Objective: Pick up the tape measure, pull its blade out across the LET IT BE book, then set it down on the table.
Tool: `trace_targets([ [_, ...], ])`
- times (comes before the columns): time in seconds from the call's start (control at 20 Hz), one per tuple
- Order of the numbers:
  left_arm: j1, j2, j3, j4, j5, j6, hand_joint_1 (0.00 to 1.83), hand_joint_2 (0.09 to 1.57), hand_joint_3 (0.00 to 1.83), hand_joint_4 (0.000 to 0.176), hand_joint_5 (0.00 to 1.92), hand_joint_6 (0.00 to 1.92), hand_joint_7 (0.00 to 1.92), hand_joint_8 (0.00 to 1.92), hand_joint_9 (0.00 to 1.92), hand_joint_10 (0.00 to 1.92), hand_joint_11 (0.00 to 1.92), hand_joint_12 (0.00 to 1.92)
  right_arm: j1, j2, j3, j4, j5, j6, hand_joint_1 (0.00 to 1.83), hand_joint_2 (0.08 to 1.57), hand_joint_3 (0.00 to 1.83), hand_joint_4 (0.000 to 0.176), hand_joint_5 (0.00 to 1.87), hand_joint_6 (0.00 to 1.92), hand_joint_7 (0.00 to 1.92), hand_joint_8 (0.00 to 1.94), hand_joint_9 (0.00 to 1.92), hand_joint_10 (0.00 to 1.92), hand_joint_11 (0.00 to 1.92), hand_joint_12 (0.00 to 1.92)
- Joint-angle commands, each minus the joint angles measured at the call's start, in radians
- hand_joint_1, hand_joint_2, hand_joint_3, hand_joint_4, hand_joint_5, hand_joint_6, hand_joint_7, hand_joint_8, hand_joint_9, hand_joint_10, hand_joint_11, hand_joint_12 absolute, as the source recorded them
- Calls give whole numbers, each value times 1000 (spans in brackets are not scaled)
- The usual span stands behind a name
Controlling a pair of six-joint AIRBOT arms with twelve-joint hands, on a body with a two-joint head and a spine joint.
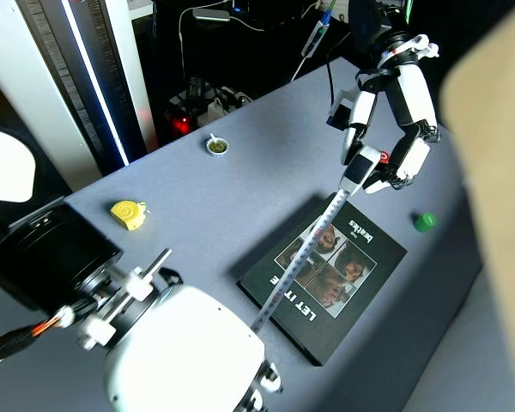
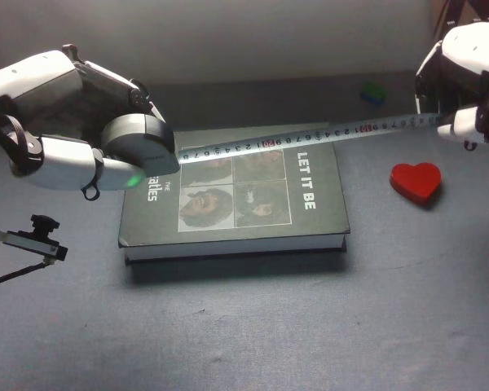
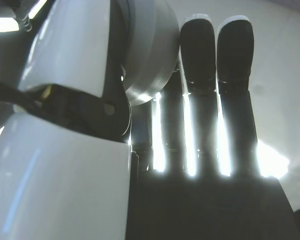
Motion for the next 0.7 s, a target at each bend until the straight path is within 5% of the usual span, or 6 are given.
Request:
trace_targets([
  [0.0,-2,6,9,4,-103,3,1372,1107,0,0,1016,704,966,1005,944,1324,763,1403,2,23,13,-67,-113,-20,1360,1145,0,0,827,1193,1007,872,819,1341,676,1332],
  [0.6,-2,6,7,6,-103,3,1373,1106,0,0,1025,679,956,1011,959,1316,787,1394,-26,25,-38,-110,-113,-1,1359,1147,0,0,828,1197,1003,878,815,1343,681,1332],
  [0.65,-2,6,7,6,-103,3,1374,1105,0,0,1026,669,963,1007,960,1317,789,1391,-26,25,-39,-111,-113,-1,1232,1152,0,0,840,1212,995,942,831,968,681,1317],
])
